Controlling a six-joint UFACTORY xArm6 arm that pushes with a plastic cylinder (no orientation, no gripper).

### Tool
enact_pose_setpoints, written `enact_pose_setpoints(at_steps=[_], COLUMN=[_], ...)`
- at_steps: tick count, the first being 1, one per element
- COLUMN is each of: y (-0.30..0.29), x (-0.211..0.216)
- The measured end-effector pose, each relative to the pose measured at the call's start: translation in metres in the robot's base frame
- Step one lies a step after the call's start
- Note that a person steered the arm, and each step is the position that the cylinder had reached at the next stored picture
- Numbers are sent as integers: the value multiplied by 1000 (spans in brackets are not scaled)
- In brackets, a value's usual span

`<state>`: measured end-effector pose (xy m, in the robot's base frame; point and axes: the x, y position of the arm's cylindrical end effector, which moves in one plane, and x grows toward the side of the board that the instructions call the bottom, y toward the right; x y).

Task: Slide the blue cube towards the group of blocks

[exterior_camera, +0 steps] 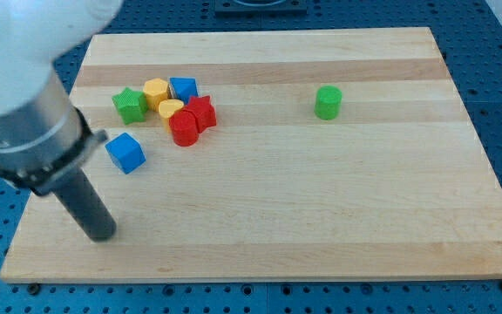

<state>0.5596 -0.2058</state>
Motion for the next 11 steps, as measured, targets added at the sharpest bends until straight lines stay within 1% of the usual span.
enact_pose_setpoints(at_steps=[1, 2, 3, 4, 6, 9, 10, 11], y=[-16, -16, -16, -8, 9, 13, 13, 13], x=[-25, -57, -57, -78, -85, -89, -117, -118])
